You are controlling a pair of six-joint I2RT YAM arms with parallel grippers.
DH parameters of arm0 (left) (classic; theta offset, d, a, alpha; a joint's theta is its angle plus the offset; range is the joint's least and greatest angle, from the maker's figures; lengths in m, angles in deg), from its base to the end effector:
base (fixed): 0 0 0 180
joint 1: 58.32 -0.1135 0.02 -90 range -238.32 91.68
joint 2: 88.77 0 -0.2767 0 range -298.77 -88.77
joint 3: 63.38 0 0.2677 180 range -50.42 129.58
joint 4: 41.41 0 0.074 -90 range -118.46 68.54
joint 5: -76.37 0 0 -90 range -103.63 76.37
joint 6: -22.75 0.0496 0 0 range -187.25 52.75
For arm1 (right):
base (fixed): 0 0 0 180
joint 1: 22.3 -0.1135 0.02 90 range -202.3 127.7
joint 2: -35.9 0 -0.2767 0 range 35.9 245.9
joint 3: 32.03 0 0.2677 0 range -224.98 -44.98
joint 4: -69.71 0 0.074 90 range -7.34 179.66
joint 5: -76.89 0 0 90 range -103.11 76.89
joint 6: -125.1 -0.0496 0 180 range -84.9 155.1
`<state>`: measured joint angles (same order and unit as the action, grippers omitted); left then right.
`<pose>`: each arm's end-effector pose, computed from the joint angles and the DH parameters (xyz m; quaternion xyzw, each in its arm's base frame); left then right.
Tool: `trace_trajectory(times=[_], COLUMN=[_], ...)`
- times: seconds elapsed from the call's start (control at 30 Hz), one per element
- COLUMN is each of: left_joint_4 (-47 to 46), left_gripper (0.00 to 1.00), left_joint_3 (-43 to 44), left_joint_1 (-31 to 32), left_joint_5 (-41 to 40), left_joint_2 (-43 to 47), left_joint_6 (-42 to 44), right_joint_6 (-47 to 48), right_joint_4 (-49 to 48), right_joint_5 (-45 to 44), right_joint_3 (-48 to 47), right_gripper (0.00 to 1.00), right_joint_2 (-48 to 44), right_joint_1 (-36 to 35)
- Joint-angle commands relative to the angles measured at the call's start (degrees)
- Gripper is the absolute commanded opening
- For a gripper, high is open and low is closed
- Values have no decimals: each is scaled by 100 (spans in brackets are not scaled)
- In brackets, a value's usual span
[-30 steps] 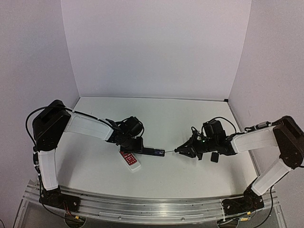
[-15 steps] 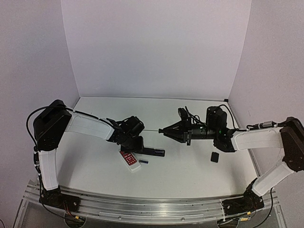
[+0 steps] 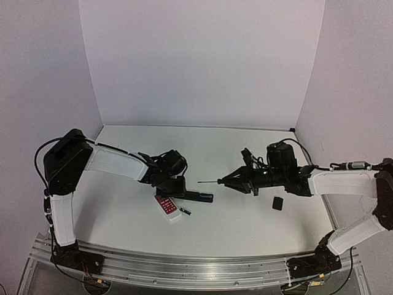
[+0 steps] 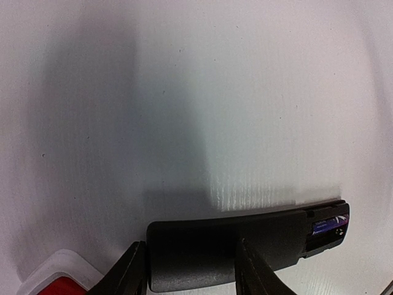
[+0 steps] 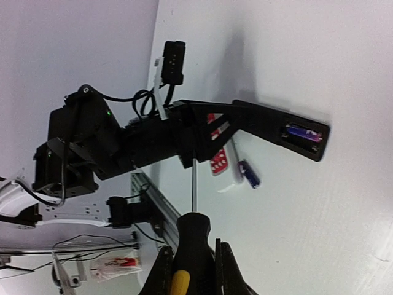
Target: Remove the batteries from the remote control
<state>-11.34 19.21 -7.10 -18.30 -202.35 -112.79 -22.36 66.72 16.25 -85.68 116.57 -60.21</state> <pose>0.2661 -0.3248 0.1212 0.0378 0.9668 -0.1604 0.1953 0.2381 0.2162 0.2172 0.0018 0.8231 0.5325 0.1974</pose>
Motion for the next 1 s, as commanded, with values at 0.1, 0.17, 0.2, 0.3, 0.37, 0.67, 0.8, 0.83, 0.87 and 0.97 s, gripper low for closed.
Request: trace_trajectory(times=[0.1,0.17,0.2,0.3,0.37,0.67,0.8,0.83,0.87,0.97], left_joint_4=[321,305,323,409,410,196,153,186,261,474], left_gripper=[48,49,49,49,49,58,81,88,93,100], left_joint_3=[-38,131,234,430,422,-341,-547,-519,-431,-5], left_joint_1=[239,239,239,239,239,256,266,266,264,256], left_joint_5=[555,555,553,561,620,1432,1533,1491,1353,1004], left_joint_2=[-653,-724,-761,-808,-752,56,602,726,833,948], left_joint_6=[401,488,519,569,565,440,578,637,674,873], right_joint_6=[1504,1574,1597,1787,1977,1984,1914,1908,1896,1858], right_joint_4=[2453,2641,2718,2856,2982,3071,3070,3070,3065,3062], right_joint_5=[-1116,-1286,-1337,-1257,-1235,-1705,-1755,-1764,-1762,-1753], right_joint_3=[-170,-143,-139,-172,-232,-395,-333,-313,-294,-239], right_gripper=[0,0,0,0,0,0,0,0,0,0], right_joint_2=[-1008,-1132,-1165,-1148,-1060,-677,-751,-792,-846,-980], right_joint_1=[21,21,21,10,4,-120,-120,-120,-120,-120])
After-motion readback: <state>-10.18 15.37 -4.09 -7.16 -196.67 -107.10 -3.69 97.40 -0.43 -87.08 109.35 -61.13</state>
